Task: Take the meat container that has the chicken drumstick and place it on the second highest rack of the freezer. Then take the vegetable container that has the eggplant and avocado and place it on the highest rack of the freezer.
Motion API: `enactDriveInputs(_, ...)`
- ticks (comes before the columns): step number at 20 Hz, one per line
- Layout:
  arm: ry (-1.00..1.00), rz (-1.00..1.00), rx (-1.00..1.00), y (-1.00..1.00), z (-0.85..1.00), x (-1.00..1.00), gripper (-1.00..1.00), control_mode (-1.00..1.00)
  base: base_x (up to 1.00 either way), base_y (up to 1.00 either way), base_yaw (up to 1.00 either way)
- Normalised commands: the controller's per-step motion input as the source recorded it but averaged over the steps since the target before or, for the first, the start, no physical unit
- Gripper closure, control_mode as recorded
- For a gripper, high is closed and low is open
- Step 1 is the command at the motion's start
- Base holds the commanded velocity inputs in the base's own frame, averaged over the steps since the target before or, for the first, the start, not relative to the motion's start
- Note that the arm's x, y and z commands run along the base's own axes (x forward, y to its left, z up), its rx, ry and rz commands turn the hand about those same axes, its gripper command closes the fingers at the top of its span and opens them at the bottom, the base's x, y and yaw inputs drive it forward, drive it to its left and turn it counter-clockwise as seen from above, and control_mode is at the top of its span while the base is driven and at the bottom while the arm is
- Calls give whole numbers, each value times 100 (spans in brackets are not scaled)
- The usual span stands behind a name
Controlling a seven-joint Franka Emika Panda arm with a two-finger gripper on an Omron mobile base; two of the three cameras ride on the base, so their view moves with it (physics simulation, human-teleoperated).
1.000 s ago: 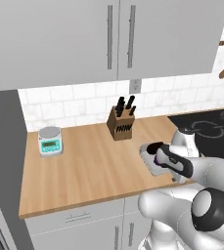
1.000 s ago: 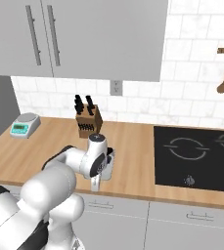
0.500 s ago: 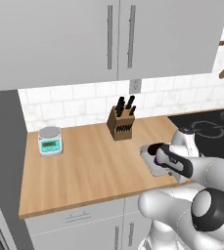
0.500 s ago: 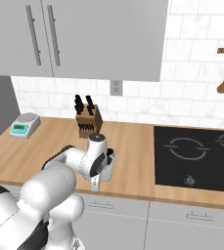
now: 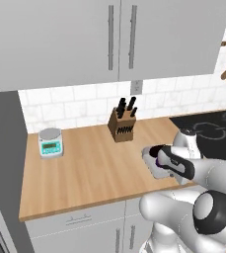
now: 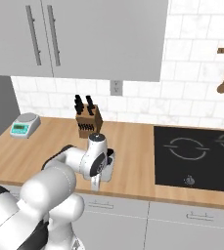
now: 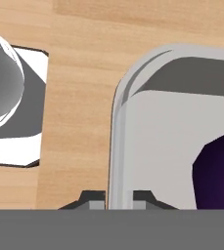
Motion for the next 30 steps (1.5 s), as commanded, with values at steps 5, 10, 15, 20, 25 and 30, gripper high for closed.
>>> enactDriveInputs(5, 0, 0, 0, 0, -2, -1, 100, -100, 0, 0, 0)
enactDriveInputs(10, 0, 0, 0, 6, -46, 0, 100, -100, 0, 0, 0)
enactDriveInputs(15, 0, 0, 0, 5, -36, 0, 100, -100, 0, 0, 0)
enactDriveInputs(20, 0, 0, 2, 1, 51, -20, 100, -100, 0, 0, 0)
enactDriveInputs(25, 0, 0, 1, 22, 93, -37, 100, -100, 0, 0, 0)
enactDriveInputs(30, 0, 0, 0, 49, 82, -37, 100, -100, 0, 0, 0)
